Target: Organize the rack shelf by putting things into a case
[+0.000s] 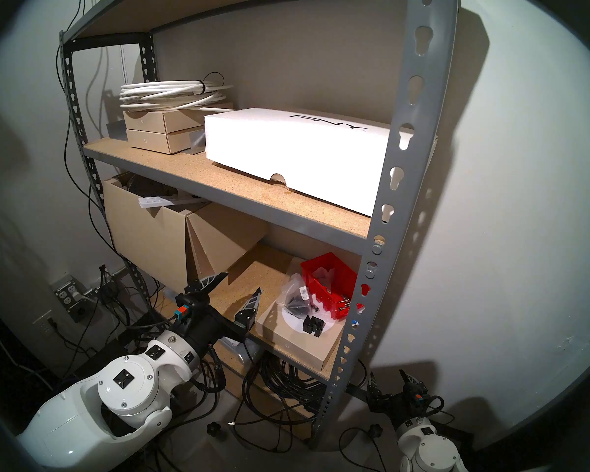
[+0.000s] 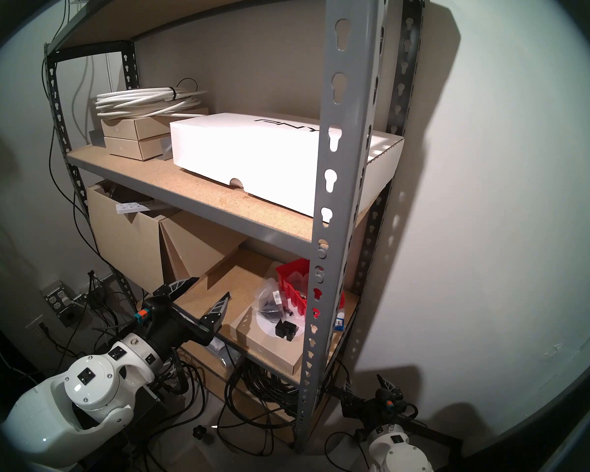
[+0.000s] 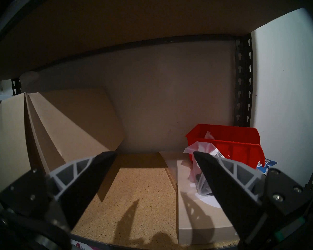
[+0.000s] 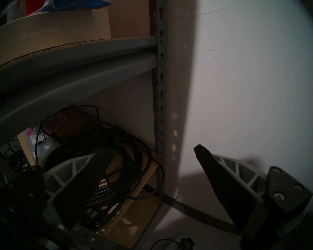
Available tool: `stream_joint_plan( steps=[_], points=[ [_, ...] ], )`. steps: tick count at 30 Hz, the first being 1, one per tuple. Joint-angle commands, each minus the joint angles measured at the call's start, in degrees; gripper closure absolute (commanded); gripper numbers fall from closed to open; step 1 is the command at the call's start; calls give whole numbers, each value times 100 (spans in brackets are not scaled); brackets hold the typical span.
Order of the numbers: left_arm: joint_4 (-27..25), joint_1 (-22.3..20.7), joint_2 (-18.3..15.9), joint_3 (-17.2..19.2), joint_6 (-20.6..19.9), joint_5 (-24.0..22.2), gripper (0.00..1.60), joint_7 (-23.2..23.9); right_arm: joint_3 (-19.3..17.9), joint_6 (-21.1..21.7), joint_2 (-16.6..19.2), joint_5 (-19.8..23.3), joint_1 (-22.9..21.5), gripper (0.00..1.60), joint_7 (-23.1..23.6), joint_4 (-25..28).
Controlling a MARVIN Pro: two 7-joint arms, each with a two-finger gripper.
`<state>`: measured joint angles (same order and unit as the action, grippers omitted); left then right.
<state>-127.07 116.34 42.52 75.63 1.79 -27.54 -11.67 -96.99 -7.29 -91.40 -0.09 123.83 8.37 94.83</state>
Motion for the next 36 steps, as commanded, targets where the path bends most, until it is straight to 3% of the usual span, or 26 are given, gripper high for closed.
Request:
stream_joint_plan(
  steps=[1,12,19,36],
  points=[
    [-78,-2,1,8,6,2,0,-4,0,-4,-1,1,-2,0,0,82],
    [-57,-121,-223,260,-75,-949,0,696,0,-6,-1,1,-3,0,0,80],
    [61,-420,-410,114,-123,-910,0,1268,0,-7,-1,1,-4,0,0,79],
    [610,-1550,58,-604,-515,-695,0,1863,0,-11,0,1,-7,0,0,73]
  ],
)
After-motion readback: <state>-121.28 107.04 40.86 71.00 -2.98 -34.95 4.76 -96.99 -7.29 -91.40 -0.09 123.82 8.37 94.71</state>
